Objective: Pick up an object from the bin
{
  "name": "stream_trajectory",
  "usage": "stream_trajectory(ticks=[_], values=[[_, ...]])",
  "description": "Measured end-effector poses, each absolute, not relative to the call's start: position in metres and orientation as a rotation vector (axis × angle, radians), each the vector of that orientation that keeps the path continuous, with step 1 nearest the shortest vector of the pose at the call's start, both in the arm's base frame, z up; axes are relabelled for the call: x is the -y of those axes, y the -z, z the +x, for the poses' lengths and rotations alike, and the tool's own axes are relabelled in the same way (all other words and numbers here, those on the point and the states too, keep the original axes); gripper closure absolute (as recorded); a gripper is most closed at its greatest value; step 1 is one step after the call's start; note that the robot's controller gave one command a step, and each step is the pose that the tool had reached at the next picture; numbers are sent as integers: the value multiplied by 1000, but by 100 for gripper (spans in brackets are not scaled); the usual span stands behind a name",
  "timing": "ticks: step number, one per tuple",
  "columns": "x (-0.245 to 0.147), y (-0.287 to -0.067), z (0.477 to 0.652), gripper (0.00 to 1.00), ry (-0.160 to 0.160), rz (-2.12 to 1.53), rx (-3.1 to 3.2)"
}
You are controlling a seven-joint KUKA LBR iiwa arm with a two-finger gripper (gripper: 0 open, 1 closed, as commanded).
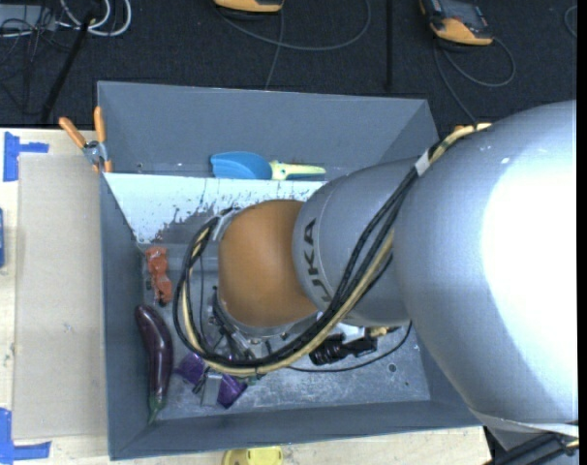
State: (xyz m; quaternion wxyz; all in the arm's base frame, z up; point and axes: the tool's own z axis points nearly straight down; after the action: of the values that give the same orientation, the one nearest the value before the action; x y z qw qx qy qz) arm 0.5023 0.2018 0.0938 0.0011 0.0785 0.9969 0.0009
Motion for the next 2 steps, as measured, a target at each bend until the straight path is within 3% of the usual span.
stream_trajectory(ticks=[1, 2], values=[[-200, -92, 498, 0, 3, 301, -3133], [-207, -99, 480, 0, 3, 440, -3115]])
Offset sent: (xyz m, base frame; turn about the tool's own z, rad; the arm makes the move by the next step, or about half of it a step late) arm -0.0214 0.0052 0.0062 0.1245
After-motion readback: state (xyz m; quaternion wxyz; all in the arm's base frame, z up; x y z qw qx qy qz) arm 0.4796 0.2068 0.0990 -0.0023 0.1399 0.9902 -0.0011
